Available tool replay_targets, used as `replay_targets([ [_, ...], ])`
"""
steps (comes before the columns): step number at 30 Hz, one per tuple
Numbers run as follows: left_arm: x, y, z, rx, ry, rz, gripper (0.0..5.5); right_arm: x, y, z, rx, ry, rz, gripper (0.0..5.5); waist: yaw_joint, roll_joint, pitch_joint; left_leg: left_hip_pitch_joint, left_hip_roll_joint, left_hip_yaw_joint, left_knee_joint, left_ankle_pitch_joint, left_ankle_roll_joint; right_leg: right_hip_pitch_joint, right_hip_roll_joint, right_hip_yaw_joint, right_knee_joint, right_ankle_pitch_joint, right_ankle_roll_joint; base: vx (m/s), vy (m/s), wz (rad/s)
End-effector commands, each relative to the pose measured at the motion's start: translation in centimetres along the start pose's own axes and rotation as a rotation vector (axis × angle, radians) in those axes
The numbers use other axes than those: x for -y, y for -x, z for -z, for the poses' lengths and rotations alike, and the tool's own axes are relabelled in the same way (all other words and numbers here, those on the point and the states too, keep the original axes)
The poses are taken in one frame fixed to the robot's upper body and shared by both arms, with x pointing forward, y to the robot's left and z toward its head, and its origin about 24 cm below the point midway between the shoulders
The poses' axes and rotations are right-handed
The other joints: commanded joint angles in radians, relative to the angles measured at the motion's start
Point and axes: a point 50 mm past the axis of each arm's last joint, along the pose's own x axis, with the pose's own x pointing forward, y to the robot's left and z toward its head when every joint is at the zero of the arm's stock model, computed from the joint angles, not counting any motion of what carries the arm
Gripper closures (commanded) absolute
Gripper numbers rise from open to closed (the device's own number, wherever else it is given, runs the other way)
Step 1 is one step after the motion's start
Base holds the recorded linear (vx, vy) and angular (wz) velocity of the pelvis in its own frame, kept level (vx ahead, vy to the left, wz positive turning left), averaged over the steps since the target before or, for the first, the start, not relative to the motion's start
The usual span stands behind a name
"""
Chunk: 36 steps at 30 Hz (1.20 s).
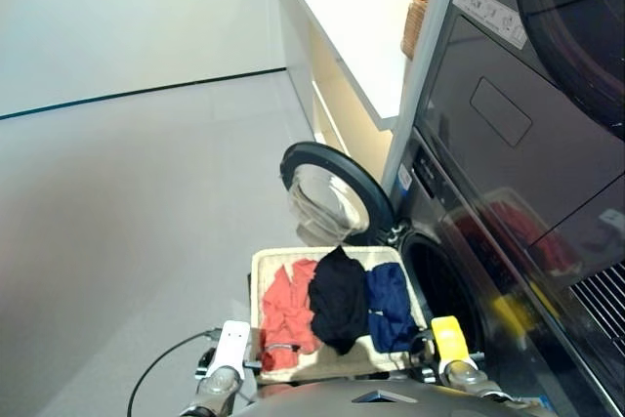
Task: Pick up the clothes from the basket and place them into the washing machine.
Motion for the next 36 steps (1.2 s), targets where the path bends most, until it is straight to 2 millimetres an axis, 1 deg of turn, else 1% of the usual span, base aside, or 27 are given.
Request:
replay_targets([
  [1,-0.3,-0.7,-2.5,0.077,0.034,0.001,0.0,-0.5,-0.4,-2.9,0.102,-0.058,-0.025,0.0,0.009,-0.043,0.02,0.011,-0.002,-0.023,-0.003,-0.013,-0.027,0.09,-0.026,-0.003,0.006,-0.084,0.052,0.0,0.0,0.0],
  [3,-0.2,-0.7,-2.3,0.062,0.031,0.015,0.0,-0.6,-0.3,-3.2,0.121,-0.083,-0.037,0.0,0.004,-0.04,0.019,0.013,-0.003,-0.022,-0.003,-0.016,-0.027,0.091,-0.027,-0.001,0.006,-0.084,0.053,0.0,0.0,0.0],
  [6,0.2,-0.7,-1.8,0.023,-0.026,0.032,0.0,-0.4,-0.4,-3.4,0.128,-0.044,-0.038,0.0,-0.001,-0.037,0.017,0.019,-0.004,-0.018,-0.003,-0.022,-0.025,0.093,-0.029,0.003,0.006,-0.084,0.054,0.0,0.0,0.0],
  [8,0.4,-0.7,-2.1,0.042,-0.013,0.043,0.0,-0.5,-0.4,-3.8,0.14,-0.035,-0.06,0.0,0.0,-0.036,0.016,0.023,-0.004,-0.017,-0.003,-0.024,-0.025,0.095,-0.03,0.005,0.006,-0.084,0.054,0.0,0.0,0.0],
  [10,0.1,-0.7,-2.0,0.041,-0.011,0.038,0.0,-0.8,-0.3,-4.4,0.174,-0.015,-0.083,0.0,0.003,-0.038,0.017,0.026,-0.004,-0.017,-0.003,-0.026,-0.025,0.097,-0.031,0.007,0.006,-0.085,0.056,0.0,0.0,0.0],
  [13,-0.1,-0.7,-1.9,0.036,-0.003,0.029,0.0,-1.0,-0.3,-4.4,0.174,-0.005,-0.088,0.0,0.006,-0.04,0.018,0.028,-0.005,-0.017,-0.003,-0.028,-0.023,0.096,-0.032,0.011,0.006,-0.084,0.058,0.0,0.0,0.0],
  [19,0.1,-0.7,-1.9,0.032,0.004,0.033,0.0,-1.4,-0.2,-4.8,0.194,0.021,-0.114,0.0,0.008,-0.039,0.018,0.032,-0.007,-0.017,-0.003,-0.03,-0.022,0.1,-0.033,0.011,0.006,-0.085,0.059,0.0,0.0,0.0],
  [23,0.2,-0.7,-2.1,0.043,0.014,0.038,0.0,-1.7,-0.1,-5.5,0.231,0.01,-0.126,0.0,0.005,-0.04,0.021,0.032,-0.008,-0.016,-0.003,-0.032,-0.022,0.098,-0.033,0.015,0.006,-0.084,0.06,0.0,0.0,0.0],
  [25,0.3,-0.8,-2.6,0.062,0.018,0.043,0.0,-1.8,-0.1,-5.9,0.246,-0.003,-0.133,0.0,0.003,-0.04,0.023,0.031,-0.008,-0.015,-0.003,-0.033,-0.022,0.096,-0.033,0.017,0.006,-0.083,0.061,0.0,0.0,0.0],
  [27,0.5,-0.9,-3.4,0.091,0.013,0.054,0.0,-2.1,0.1,-6.8,0.291,0.003,-0.148,0.0,0.001,-0.039,0.027,0.028,-0.009,-0.013,-0.003,-0.032,-0.022,0.091,-0.033,0.022,0.006,-0.081,0.061,0.0,0.0,0.0],
  [28,0.4,-1.0,-3.8,0.1,0.004,0.052,0.0,-2.6,0.4,-8.0,0.342,0.023,-0.168,0.0,-0.002,-0.04,0.031,0.025,-0.009,-0.01,-0.003,-0.031,-0.023,0.086,-0.033,0.025,0.006,-0.078,0.062,0.0,0.0,0.0],
  [29,0.4,-1.0,-3.8,0.1,0.004,0.052,0.0,-2.5,0.4,-8.0,0.342,0.023,-0.168,0.0,-0.002,-0.04,0.031,0.025,-0.009,-0.01,-0.003,-0.031,-0.023,0.086,-0.033,0.025,0.006,-0.078,0.062,0.0,0.0,0.0],
  [30,0.5,-1.3,-5.2,0.121,-0.006,0.046,0.0,-2.7,0.6,-9.4,0.395,0.044,-0.18,0.0,-0.009,-0.038,0.046,0.011,-0.008,-0.004,-0.003,-0.026,-0.023,0.069,-0.033,0.031,0.006,-0.07,0.062,0.0,0.0,0.0],
  [32,0.7,-1.4,-7.6,0.213,-0.033,0.07,0.0,-3.1,1.3,-11.4,0.485,0.058,-0.219,0.0,-0.016,-0.037,0.064,-0.011,-0.004,0.003,-0.003,-0.019,-0.024,0.042,-0.033,0.036,0.006,-0.063,0.065,-0.079,0.01,-0.138],
  [33,0.6,-1.4,-8.7,0.248,-0.049,0.064,0.0,-3.3,1.5,-12.3,0.517,0.068,-0.229,0.0,-0.019,-0.037,0.078,-0.029,-0.003,0.005,-0.003,-0.014,-0.024,0.02,-0.033,0.04,0.006,-0.057,0.065,-0.144,0.006,-0.127],
  [36,0.7,-1.4,-12.9,0.366,-0.117,0.056,0.0,-4.2,2.7,-16.1,0.653,0.129,-0.261,0.0,-0.031,-0.039,0.137,-0.105,0.002,0.009,-0.003,0.011,-0.023,-0.073,-0.033,0.052,0.038,-0.043,0.063,-0.163,0.003,-0.091],
])
